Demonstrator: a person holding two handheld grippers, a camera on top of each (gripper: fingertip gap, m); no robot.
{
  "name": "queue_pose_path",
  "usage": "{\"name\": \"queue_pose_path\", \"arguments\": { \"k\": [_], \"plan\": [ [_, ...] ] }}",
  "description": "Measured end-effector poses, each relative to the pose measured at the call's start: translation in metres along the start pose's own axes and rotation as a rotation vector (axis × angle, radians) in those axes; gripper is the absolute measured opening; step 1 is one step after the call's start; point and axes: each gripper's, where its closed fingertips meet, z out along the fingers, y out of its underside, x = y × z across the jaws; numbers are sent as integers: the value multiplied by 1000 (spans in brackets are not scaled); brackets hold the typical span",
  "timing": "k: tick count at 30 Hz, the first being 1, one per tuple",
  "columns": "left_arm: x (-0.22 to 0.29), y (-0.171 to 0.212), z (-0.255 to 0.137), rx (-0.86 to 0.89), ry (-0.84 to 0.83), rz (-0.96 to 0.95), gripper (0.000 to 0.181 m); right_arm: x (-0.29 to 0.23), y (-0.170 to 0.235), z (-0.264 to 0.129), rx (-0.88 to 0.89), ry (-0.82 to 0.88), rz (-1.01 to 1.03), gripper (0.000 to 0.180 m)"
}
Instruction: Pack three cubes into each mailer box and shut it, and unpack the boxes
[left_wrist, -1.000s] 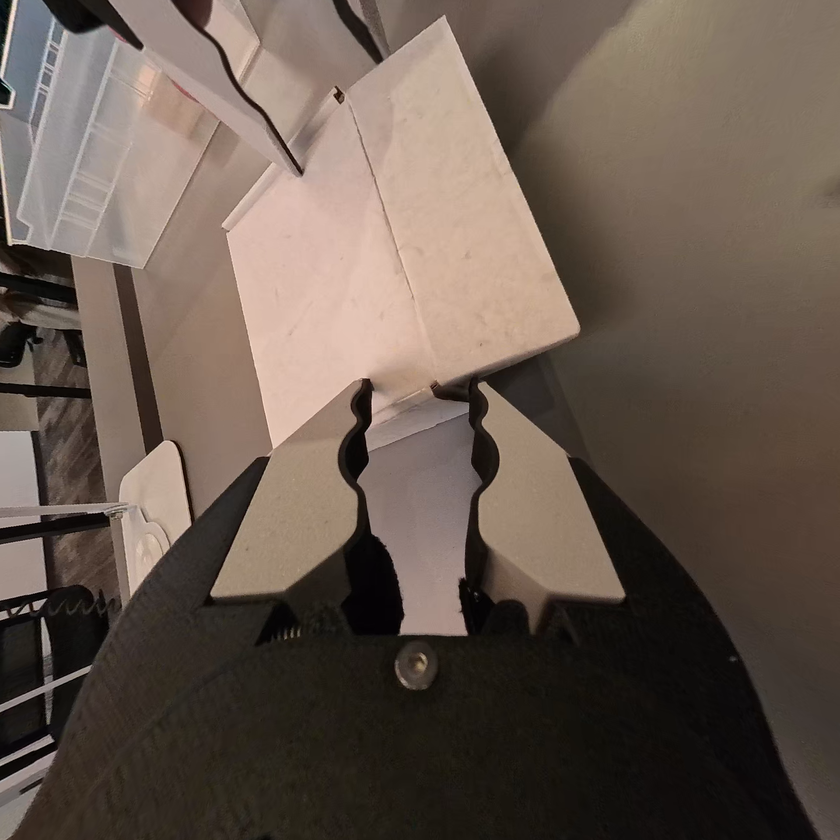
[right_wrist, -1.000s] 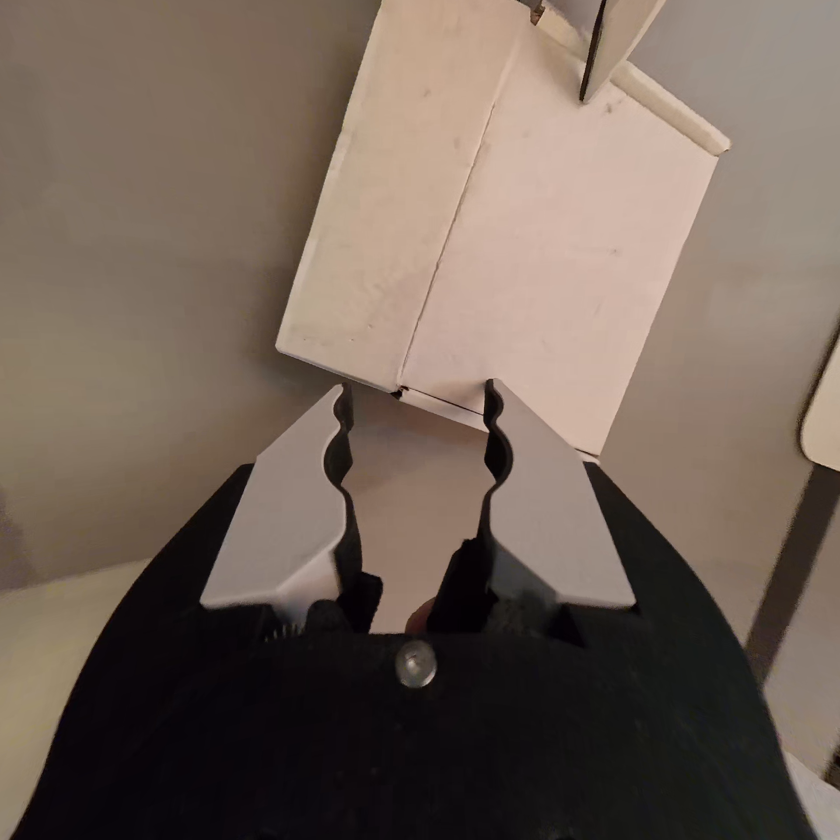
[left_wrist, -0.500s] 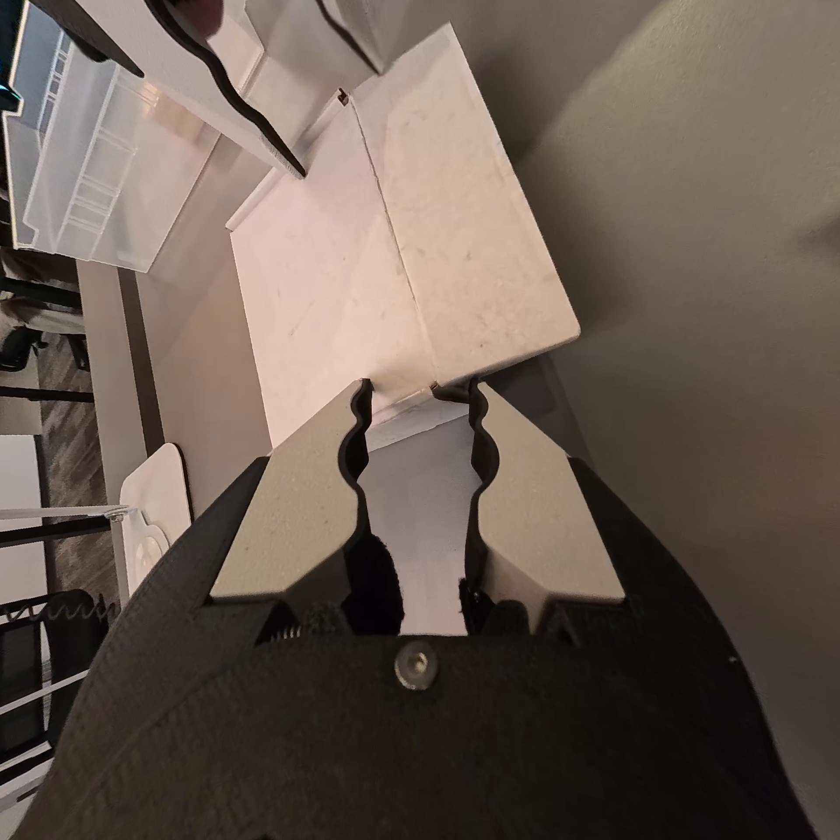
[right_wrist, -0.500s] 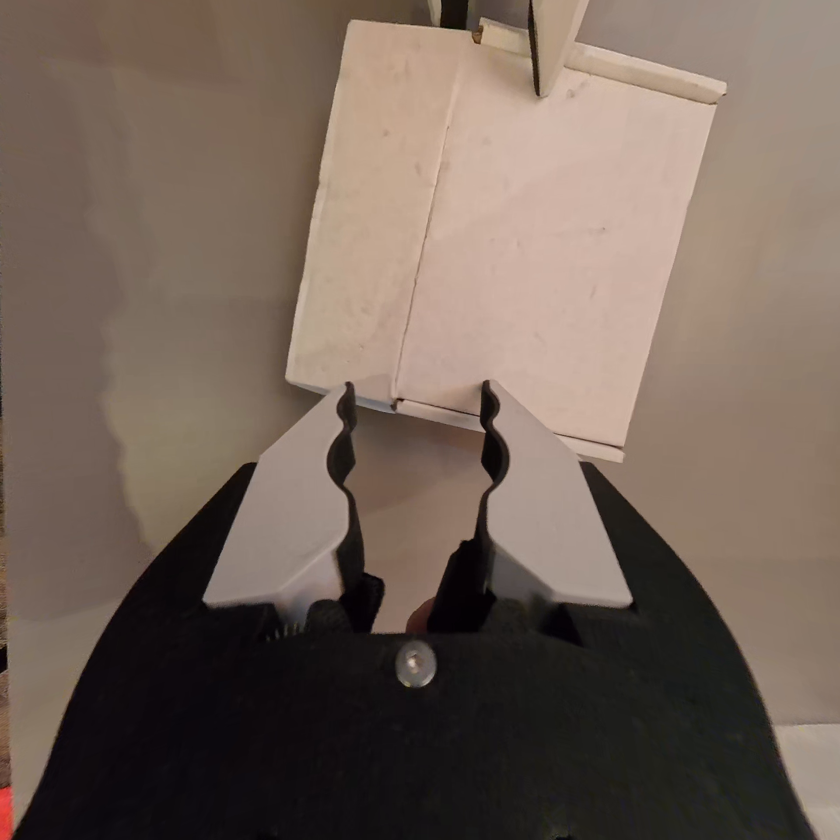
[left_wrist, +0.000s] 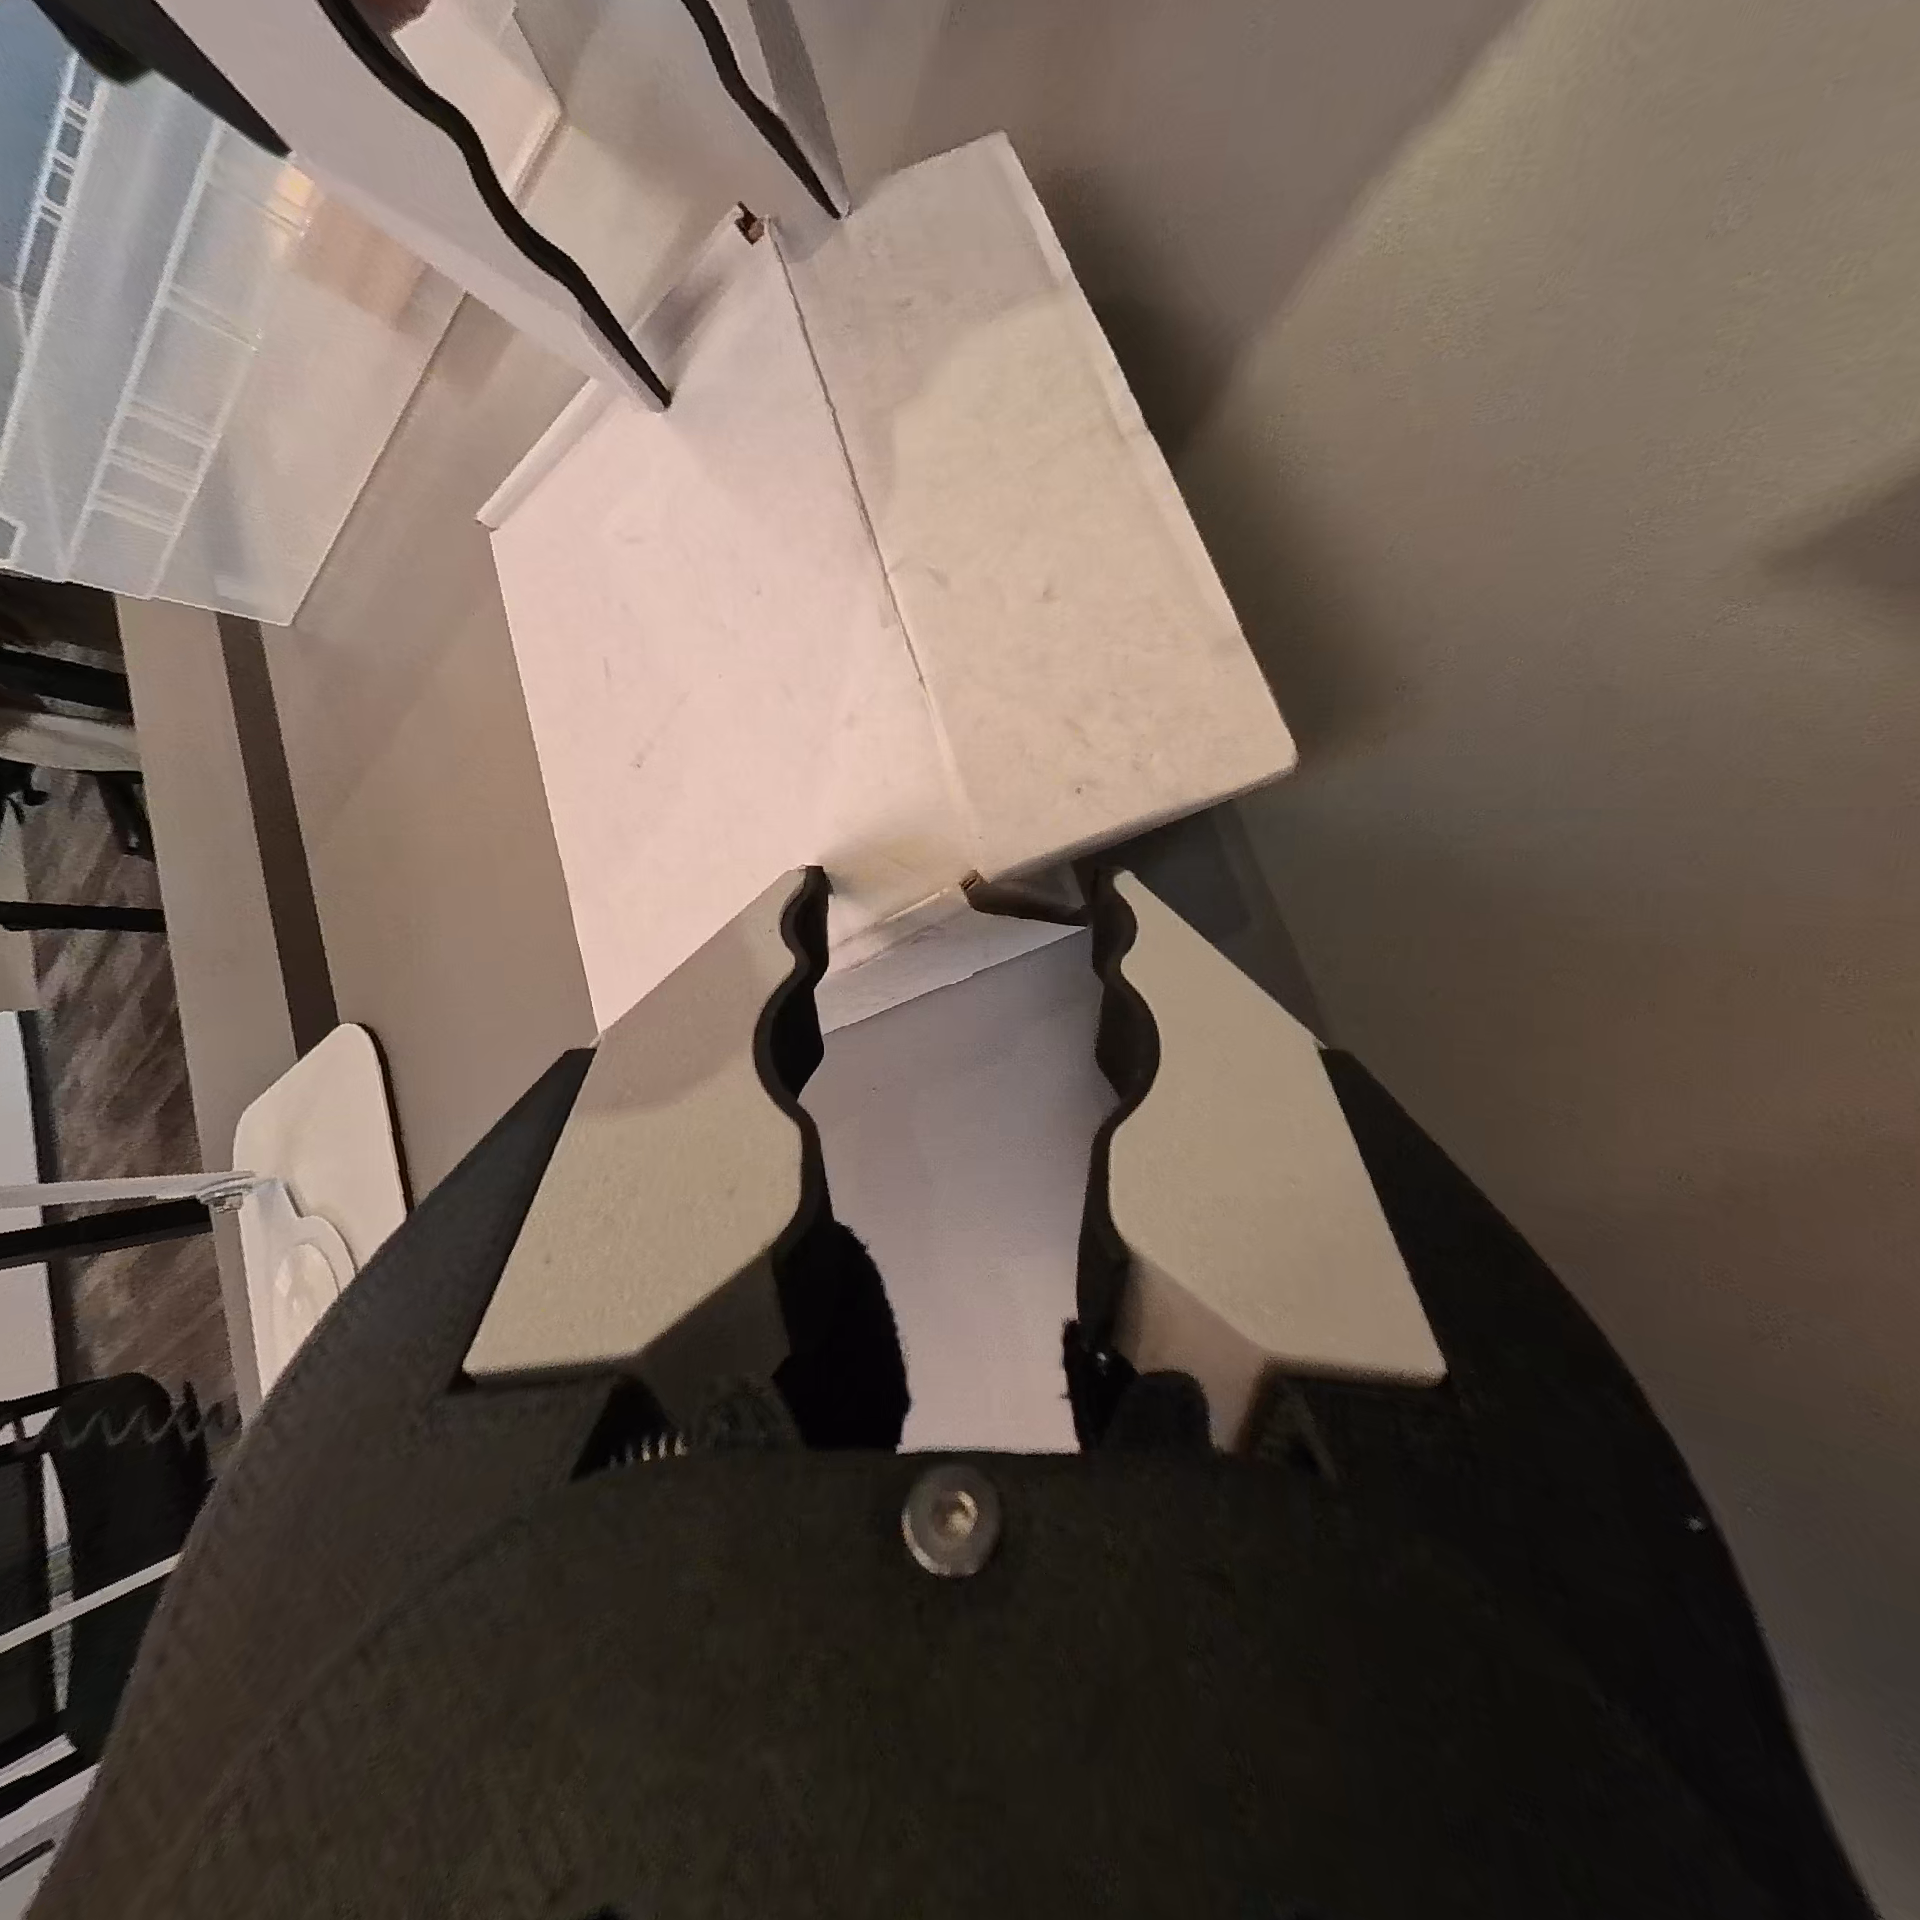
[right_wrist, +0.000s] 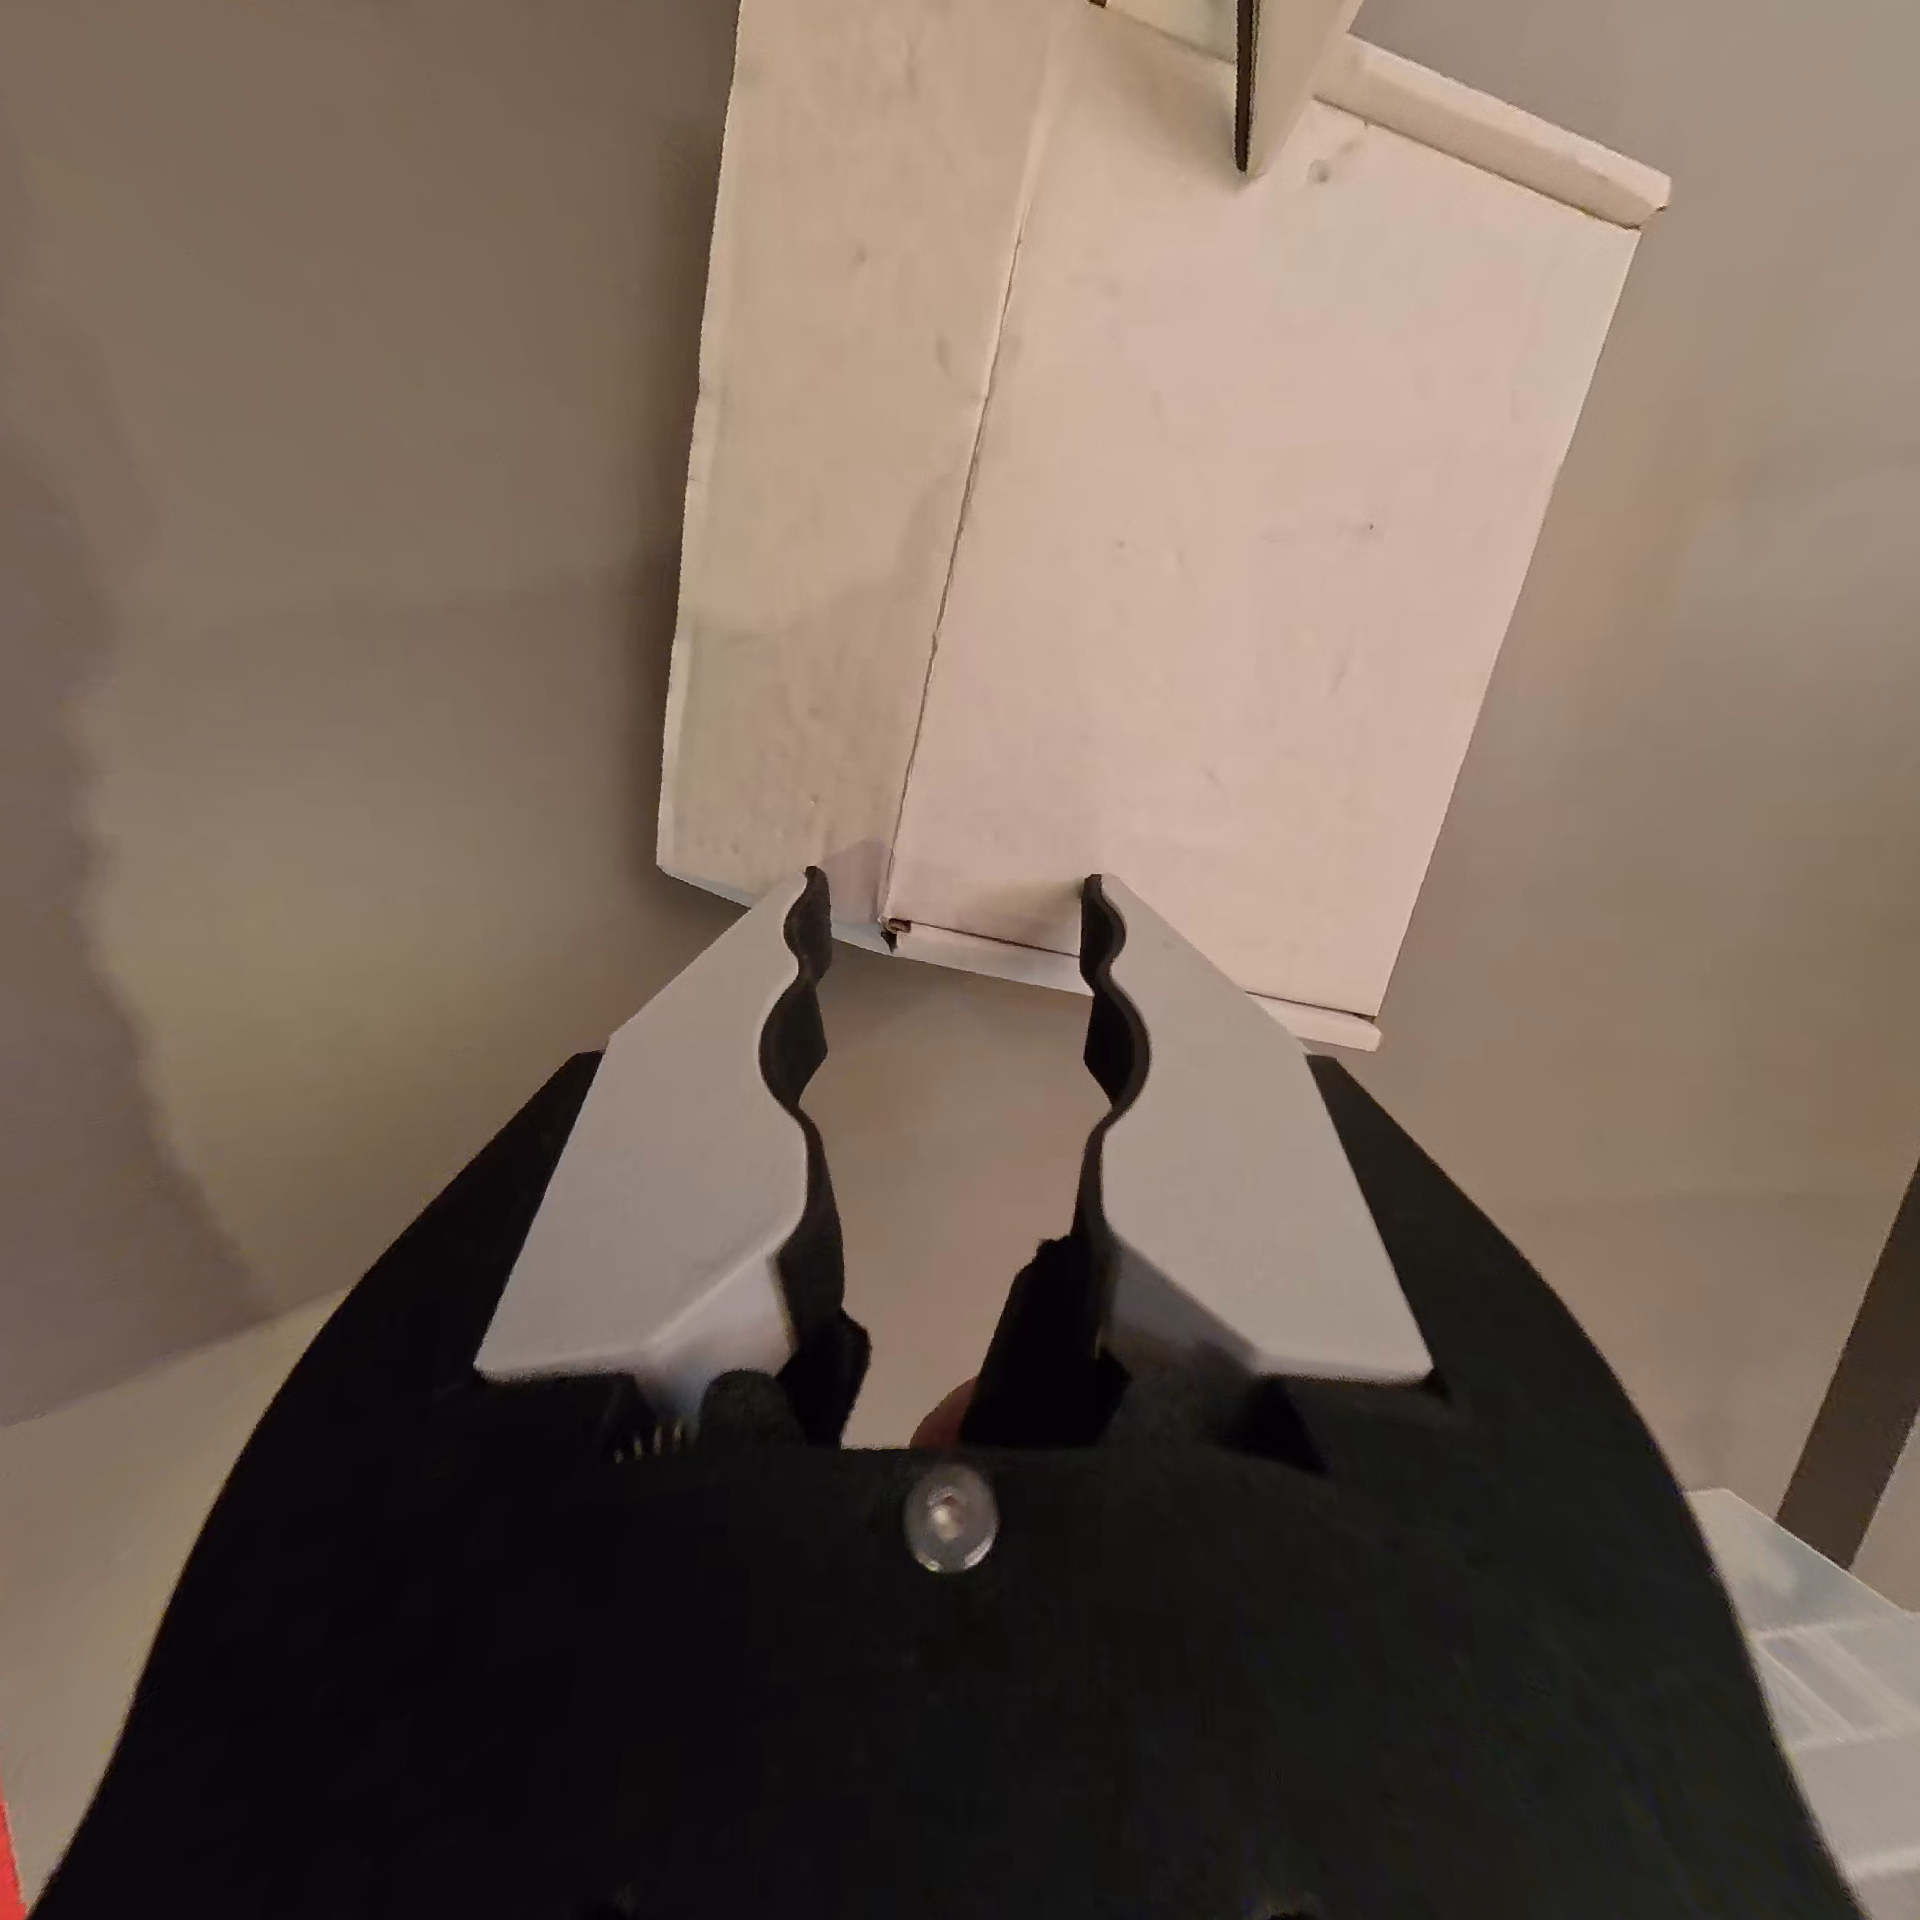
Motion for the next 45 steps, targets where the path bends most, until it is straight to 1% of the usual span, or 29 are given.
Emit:
{"name": "queue_pose_path", "arguments": {
  "k": [4,7,12,15,18,21,22,24,26,31,36,40,45],
  "plan": [
    [0,0,0,4,-13,-1,51,0,0,-1,-24,-26,-8,47],
    [1,0,1,5,-20,-1,52,0,0,0,-73,-3,-28,47],
    [1,-1,1,7,-27,2,53,0,1,1,-82,38,-24,46],
    [9,-1,1,-6,-15,0,69,0,1,1,-66,29,-14,46],
    [17,-3,4,-28,-37,-13,87,0,1,1,-61,30,-5,46],
    [25,-12,6,-8,-32,-66,97,0,1,1,-74,28,-16,46],
    [26,-15,7,-3,-50,-76,96,0,1,1,-77,25,-18,46],
    [18,-15,11,-13,-147,-61,84,0,1,1,-79,21,-19,46],
    [13,-15,13,-10,-207,-65,77,0,0,1,-77,22,-17,46],
    [10,-13,14,-36,-283,-44,72,0,0,1,-71,16,-6,46],
    [9,-10,13,-68,-270,-6,70,2,-1,0,-88,-37,11,46],
    [8,-7,11,-121,-246,50,67,4,-2,-1,-75,-85,31,41],
    [9,-5,10,-164,-202,81,68,4,-2,0,-108,-81,11,40]
  ]
}}
